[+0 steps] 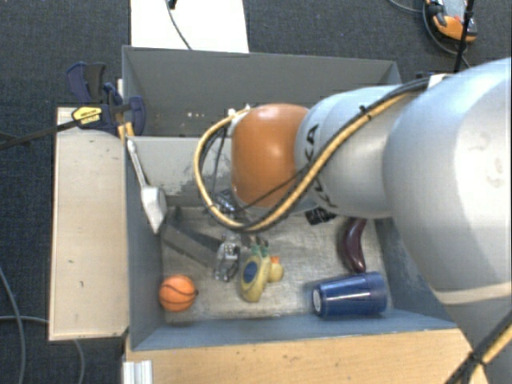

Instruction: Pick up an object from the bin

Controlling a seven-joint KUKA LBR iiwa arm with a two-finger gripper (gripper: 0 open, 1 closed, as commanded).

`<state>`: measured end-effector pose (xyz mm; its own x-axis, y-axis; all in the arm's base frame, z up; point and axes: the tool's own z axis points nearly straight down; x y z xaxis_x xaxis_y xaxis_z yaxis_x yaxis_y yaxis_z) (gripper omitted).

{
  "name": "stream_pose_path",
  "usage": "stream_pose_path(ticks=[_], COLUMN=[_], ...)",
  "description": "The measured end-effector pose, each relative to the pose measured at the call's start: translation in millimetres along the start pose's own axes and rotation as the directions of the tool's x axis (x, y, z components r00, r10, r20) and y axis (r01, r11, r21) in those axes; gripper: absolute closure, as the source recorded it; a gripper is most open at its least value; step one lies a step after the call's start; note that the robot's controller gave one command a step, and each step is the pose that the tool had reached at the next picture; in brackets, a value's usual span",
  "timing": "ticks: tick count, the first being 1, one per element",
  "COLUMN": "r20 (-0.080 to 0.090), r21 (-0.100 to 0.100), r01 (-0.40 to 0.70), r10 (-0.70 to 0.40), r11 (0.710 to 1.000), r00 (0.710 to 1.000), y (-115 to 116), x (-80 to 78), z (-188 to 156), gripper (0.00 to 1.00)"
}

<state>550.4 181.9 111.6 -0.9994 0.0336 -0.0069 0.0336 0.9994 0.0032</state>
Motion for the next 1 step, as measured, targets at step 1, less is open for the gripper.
stream_pose_path(ticks=[1], r20=[-0.01], r21=[0.005], r01=[-0.096], r10=[0.096], r11=[0.995], r00=[0.995], y=[13.6], x=[11.7], z=[17.9], gripper=[0.0])
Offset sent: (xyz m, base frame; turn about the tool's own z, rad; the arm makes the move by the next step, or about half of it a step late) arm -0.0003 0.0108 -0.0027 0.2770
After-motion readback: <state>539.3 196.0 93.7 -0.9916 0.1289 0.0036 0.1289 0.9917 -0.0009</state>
